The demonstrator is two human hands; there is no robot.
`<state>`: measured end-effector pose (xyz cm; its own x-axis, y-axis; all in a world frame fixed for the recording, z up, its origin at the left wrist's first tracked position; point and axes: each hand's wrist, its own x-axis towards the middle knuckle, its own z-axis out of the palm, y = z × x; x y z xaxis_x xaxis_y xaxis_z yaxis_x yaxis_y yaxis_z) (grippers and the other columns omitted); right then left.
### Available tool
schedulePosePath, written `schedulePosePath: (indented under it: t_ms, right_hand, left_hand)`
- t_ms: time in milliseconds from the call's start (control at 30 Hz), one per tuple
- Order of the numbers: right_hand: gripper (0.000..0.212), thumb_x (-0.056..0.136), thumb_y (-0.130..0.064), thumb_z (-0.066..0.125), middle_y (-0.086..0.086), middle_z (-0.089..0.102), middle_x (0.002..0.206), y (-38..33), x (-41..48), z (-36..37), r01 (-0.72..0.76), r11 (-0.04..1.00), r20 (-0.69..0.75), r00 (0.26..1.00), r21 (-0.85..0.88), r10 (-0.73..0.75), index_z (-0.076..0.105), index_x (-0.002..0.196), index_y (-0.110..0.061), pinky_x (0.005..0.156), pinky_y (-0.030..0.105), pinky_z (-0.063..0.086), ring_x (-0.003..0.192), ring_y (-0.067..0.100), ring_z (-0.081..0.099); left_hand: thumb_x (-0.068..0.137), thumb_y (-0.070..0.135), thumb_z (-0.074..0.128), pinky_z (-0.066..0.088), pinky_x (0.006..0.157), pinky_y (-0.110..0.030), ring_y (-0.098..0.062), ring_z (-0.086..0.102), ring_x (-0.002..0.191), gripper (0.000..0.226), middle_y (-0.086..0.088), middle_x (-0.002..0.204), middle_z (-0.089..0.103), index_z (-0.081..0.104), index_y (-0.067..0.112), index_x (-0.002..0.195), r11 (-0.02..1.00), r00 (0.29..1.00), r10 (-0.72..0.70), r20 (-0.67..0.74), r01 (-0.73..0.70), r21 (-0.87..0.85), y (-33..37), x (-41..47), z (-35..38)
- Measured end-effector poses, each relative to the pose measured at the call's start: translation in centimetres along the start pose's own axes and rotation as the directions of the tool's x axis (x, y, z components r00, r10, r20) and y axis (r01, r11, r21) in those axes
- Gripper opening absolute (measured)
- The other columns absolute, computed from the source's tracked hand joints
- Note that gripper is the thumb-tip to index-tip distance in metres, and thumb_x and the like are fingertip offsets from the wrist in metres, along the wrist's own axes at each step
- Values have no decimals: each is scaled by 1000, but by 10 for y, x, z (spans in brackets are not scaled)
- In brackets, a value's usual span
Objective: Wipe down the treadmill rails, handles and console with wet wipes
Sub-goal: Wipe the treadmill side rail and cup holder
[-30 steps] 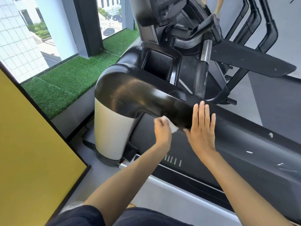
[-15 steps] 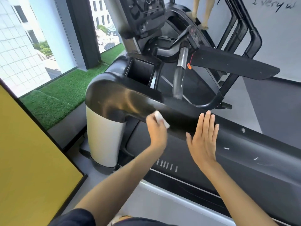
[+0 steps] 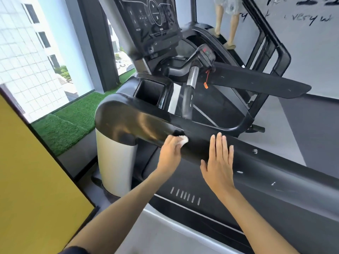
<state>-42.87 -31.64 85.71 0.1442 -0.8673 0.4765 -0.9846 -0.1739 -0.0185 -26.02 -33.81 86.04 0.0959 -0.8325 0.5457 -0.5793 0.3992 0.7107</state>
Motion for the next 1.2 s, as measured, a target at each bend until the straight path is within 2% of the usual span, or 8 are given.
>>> schedulePosePath:
  t_ms: [133, 200, 333, 500, 600, 700, 900, 1200]
  right_hand:
    - [97, 74, -23, 71, 19, 16, 157, 4, -1, 0, 28, 999, 29, 999, 21, -29, 16, 150, -1, 116, 50, 13, 146, 32, 13]
    - [98, 73, -24, 71, 19, 15, 157, 4, -1, -1, 24, 999, 43, 999, 27, -25, 16, 150, -1, 117, 49, 12, 146, 32, 12]
    - [99, 72, -25, 73, 19, 17, 157, 5, -1, -2, 33, 999, 53, 998, 23, -34, 17, 150, -1, 116, 49, 12, 146, 32, 13]
    - [105, 68, -25, 75, 19, 15, 157, 8, 0, 0, 52, 998, 71, 996, 26, -54, 15, 151, -1, 116, 46, 4, 146, 32, 11]
    - [105, 68, -25, 75, 20, 16, 157, 8, 0, 0, 46, 999, 83, 995, 26, -48, 14, 151, -1, 116, 47, 4, 146, 32, 12]
    - [103, 69, -24, 73, 20, 16, 157, 6, 0, 0, 37, 999, 73, 997, 36, -40, 15, 150, 0, 116, 47, 5, 146, 33, 13]
    - [101, 68, -24, 73, 20, 16, 157, 2, 0, 0, 13, 998, 66, 998, 55, -17, 18, 150, 0, 116, 48, 7, 146, 33, 14]
    - [101, 69, -20, 72, 19, 15, 157, 1, -1, 0, 2, 995, 44, 999, 100, -6, 16, 150, -1, 116, 47, 6, 147, 31, 11]
  left_hand:
    - [94, -1, 43, 37, 84, -22, -18, 48, 91, 13, -8, 100, 49, 56, 1, 96, 949, 884, -313, -348, 309, -69, -7, 28, -39]
    - [95, -1, 41, 33, 85, -16, -20, 47, 95, 19, -14, 108, 49, 57, -3, 105, 934, 833, -333, -443, 355, -35, -8, 57, -52]
    - [95, -3, 40, 28, 83, -15, -29, 50, 104, 29, -18, 114, 51, 60, -1, 116, 919, 869, -321, -377, 383, 99, -7, 81, -36]
    - [89, -10, 48, 37, 78, -12, -17, 49, 83, 27, -7, 87, 49, 65, 3, 106, 988, 975, -9, -222, 43, 150, 8, 32, 0]
    - [89, -7, 55, 41, 78, -10, 0, 53, 78, 20, 2, 84, 52, 70, 5, 98, 999, 990, -38, -138, 33, -36, 3, 23, -16]
    - [87, -3, 56, 39, 69, -11, -2, 53, 78, 17, 5, 83, 54, 66, 10, 84, 985, 971, -158, -178, 143, -93, 5, 36, -50]
    - [96, 10, 42, 34, 84, -24, -19, 49, 99, 26, -9, 110, 53, 61, 3, 112, 892, 855, -404, -324, 447, 65, -17, 88, -77]
    - [92, -4, 45, 36, 78, -12, -16, 52, 88, 23, -5, 99, 53, 65, 6, 97, 987, 958, -128, -257, 149, 60, 6, 29, 5]
